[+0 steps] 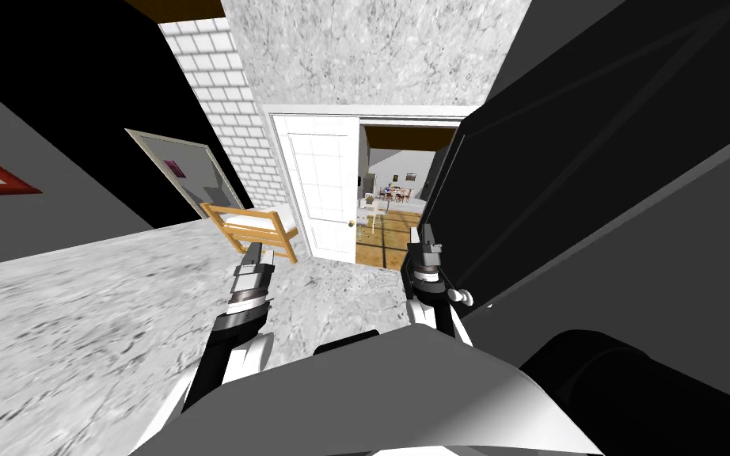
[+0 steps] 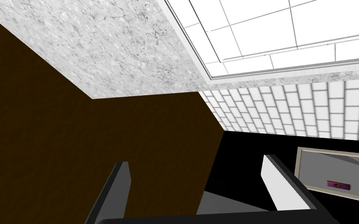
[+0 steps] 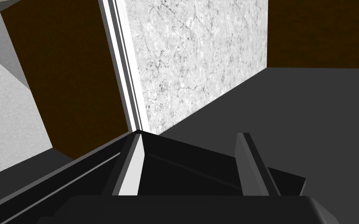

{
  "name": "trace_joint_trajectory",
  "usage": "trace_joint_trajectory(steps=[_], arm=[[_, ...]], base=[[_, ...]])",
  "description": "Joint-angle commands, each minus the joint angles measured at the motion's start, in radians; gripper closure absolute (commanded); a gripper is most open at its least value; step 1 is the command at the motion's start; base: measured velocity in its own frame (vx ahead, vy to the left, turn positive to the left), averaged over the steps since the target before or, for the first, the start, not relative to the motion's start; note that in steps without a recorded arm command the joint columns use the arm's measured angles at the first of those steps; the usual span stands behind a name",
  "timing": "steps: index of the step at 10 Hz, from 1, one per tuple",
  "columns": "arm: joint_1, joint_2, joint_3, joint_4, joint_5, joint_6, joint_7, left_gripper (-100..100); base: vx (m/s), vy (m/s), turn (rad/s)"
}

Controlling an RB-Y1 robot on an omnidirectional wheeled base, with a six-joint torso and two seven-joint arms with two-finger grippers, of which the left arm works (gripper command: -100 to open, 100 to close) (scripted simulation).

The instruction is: Pull the door open

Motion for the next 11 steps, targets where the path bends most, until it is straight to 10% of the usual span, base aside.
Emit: trace_joint_trajectory(steps=[1,11], arm=[[-0.013,0.006,0.006,0.032,-0.007,-0.004,-0.033,-100],[-0.066,0.042,0.051,0.231,-0.042,-0.050,-0.216,-100]], base=[[0.117,-0.022,-0.067],[0.100,-0.023,-0.073]])
